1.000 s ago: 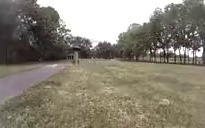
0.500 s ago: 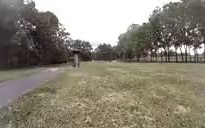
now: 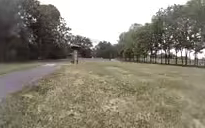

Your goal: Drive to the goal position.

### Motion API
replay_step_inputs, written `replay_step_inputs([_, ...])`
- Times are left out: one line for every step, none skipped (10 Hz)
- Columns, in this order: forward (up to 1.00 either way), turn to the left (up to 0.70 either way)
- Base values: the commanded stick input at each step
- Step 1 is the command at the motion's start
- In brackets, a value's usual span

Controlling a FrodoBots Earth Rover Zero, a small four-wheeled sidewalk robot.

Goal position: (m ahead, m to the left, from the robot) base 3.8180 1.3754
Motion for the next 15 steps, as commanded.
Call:
replay_step_inputs([0.70, 0.00])
replay_step_inputs([0.70, 0.00])
replay_step_inputs([0.70, 0.00])
replay_step_inputs([0.70, 0.00])
replay_step_inputs([0.70, 0.00])
replay_step_inputs([0.70, 0.00])
replay_step_inputs([0.50, 0.00])
replay_step_inputs([0.00, 0.00])
replay_step_inputs([0.00, 0.00])
replay_step_inputs([0.00, 0.00])
replay_step_inputs([0.00, 0.00])
replay_step_inputs([0.00, 0.00])
replay_step_inputs([0.00, 0.00])
replay_step_inputs([0.00, 0.00])
replay_step_inputs([0.00, 0.00])
